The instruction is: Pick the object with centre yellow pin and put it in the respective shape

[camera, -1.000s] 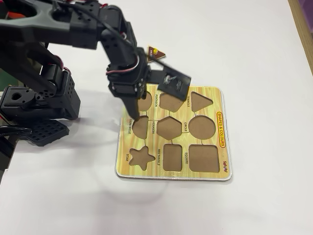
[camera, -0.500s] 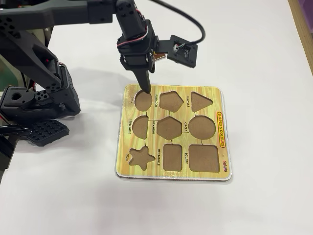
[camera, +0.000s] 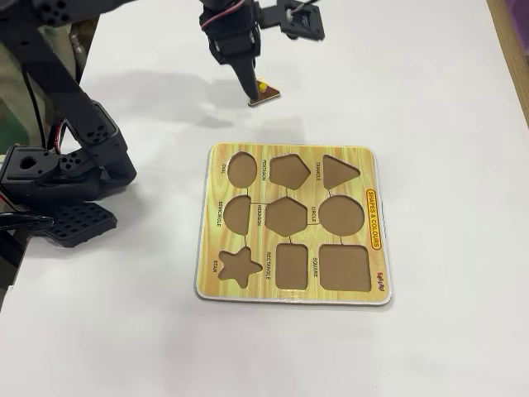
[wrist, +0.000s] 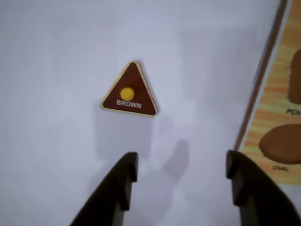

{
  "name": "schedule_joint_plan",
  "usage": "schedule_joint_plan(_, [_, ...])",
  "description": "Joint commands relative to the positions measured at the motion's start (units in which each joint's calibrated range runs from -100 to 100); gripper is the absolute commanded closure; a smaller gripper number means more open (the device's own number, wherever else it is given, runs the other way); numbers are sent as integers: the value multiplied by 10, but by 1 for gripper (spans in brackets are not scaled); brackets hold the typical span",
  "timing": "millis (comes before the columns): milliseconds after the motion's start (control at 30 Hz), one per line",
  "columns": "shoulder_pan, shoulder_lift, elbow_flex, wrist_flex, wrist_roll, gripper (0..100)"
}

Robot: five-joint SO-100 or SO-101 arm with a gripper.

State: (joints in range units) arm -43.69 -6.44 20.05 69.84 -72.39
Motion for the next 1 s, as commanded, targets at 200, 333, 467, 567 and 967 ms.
schedule_joint_plan(200, [-27,84,-127,-6,-2,79])
schedule_joint_plan(333, [-24,120,-158,-6,-2,79])
schedule_joint_plan(467, [-23,149,-177,-6,-2,79])
schedule_joint_plan(567, [-22,167,-190,-7,-2,79])
schedule_joint_plan(967, [-22,235,-251,-19,-2,79])
